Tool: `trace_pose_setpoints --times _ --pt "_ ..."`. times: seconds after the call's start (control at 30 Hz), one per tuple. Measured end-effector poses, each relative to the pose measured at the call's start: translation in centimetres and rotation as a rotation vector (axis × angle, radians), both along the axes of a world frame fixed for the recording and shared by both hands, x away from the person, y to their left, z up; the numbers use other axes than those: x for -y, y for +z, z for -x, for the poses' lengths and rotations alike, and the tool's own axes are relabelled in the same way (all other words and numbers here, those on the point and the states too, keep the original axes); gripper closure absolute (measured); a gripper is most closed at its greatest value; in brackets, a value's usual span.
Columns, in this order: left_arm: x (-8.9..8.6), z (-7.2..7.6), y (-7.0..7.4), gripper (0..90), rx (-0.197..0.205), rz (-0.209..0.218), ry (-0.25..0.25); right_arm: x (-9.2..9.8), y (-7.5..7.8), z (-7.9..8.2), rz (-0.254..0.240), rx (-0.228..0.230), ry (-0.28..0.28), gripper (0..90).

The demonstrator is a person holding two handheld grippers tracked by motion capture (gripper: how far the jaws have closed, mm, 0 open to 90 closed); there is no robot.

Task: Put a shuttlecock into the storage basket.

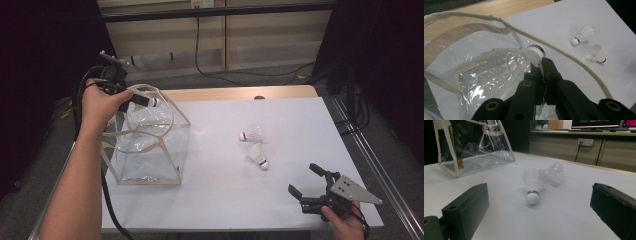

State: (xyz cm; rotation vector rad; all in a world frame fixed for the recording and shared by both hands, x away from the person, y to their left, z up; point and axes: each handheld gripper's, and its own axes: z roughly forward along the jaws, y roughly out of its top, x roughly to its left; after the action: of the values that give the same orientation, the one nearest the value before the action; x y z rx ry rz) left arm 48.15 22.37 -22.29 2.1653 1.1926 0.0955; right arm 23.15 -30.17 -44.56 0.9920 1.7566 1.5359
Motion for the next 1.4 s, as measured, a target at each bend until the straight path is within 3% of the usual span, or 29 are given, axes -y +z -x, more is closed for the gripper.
trace_pose_setpoints --times 0.5,0.77,1.0,1.4 --pt "-0.1 -0.2 -0.6 82.2 0.022 0.011 0.043 0.0 0.0 0.0 -0.003 0.000 0.002 1.7" --pt "0.2 0.2 -0.2 78.2 0.023 0.025 0.021 0.0 0.0 0.0 -0.002 0.001 0.002 1.8" --pt "0.5 0.8 0.2 74.0 0.025 0.075 0.008 0.0 0.0 0.0 0.001 -0.001 0.002 1.7" --pt "1.8 1.7 0.9 68.2 0.006 0.112 -0.045 0.0 0.0 0.0 0.003 0.000 -0.001 1.8"
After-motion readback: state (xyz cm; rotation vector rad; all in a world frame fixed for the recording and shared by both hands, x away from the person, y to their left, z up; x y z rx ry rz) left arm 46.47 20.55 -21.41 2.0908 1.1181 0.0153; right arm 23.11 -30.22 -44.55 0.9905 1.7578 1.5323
